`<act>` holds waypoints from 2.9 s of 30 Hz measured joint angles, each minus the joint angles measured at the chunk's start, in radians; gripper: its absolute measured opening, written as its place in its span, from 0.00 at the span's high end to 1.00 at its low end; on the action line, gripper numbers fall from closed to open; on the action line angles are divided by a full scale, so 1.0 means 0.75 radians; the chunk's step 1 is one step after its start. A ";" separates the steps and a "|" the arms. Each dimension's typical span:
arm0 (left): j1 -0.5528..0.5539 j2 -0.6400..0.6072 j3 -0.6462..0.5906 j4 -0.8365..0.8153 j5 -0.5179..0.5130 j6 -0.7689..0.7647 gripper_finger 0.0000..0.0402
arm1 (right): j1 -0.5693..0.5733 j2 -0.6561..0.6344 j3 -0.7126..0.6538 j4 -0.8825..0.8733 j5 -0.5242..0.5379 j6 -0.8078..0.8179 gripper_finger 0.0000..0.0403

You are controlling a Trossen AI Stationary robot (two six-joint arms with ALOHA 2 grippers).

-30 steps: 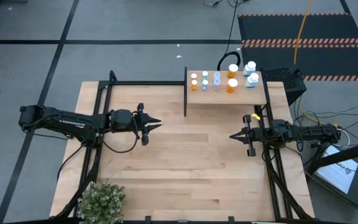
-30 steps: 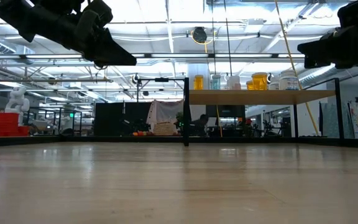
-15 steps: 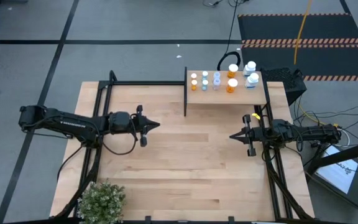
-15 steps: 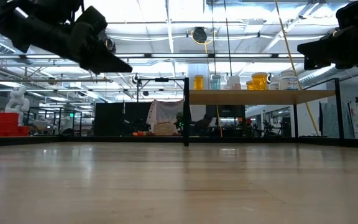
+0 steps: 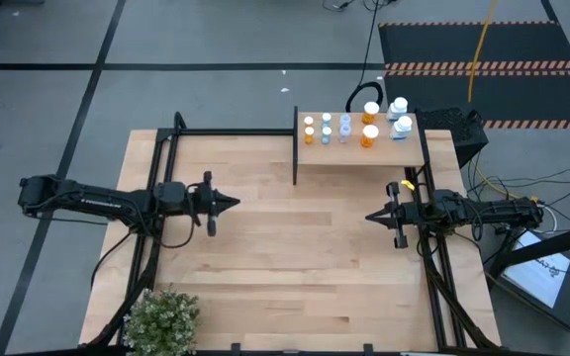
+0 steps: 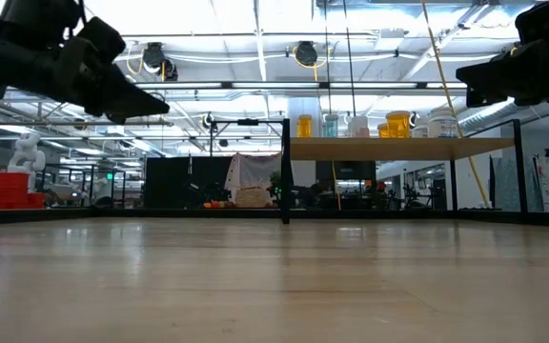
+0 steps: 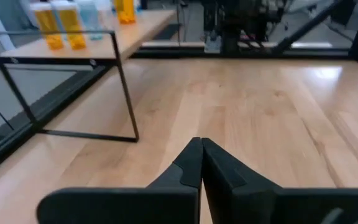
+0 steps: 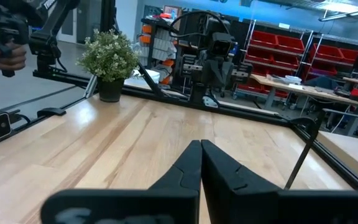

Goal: Pick and place medicine bottles onto shelf by color
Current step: Return to Home Position

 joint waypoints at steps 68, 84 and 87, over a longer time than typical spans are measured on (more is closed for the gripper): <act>-0.170 -1.080 -0.231 -0.519 -0.005 0.115 0.99 | 0.001 0.000 0.000 0.001 0.001 0.000 1.00; -0.170 -1.080 -0.233 -0.489 -0.007 0.107 0.91 | 0.000 0.000 0.000 0.001 0.001 0.000 1.00; -0.170 -1.080 -0.233 -0.489 -0.007 0.106 0.91 | 0.000 0.000 0.000 0.001 0.001 -0.001 1.00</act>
